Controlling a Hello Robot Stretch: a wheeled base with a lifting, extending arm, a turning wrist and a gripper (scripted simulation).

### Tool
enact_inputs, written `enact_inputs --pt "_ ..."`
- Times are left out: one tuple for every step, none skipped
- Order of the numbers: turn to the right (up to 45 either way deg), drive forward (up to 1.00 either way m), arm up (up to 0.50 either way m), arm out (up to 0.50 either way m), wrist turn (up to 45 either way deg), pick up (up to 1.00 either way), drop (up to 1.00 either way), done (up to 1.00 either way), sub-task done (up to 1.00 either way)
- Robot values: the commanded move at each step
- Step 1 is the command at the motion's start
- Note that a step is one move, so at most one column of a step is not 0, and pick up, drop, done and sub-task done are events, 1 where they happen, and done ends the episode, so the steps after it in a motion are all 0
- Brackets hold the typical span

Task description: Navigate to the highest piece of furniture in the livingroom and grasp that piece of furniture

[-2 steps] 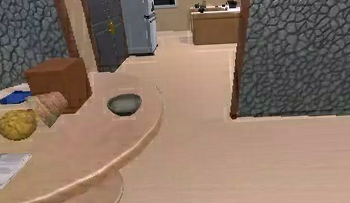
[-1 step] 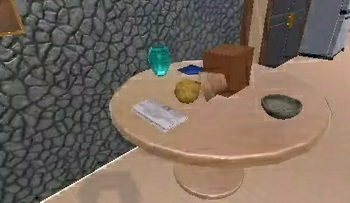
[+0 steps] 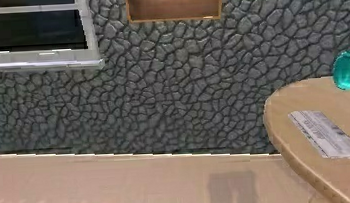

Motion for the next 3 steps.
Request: enact_inputs --pt "-39.0 0.0 0.0 0.0 0.0 0.0 0.0 0.0 0.0" --pt "45.0 0.0 0.0 0.0 0.0 0.0 0.0 0.0 0.0" --pt "45.0 0.0 0.0 0.0 0.0 0.0 0.0 0.0 0.0"
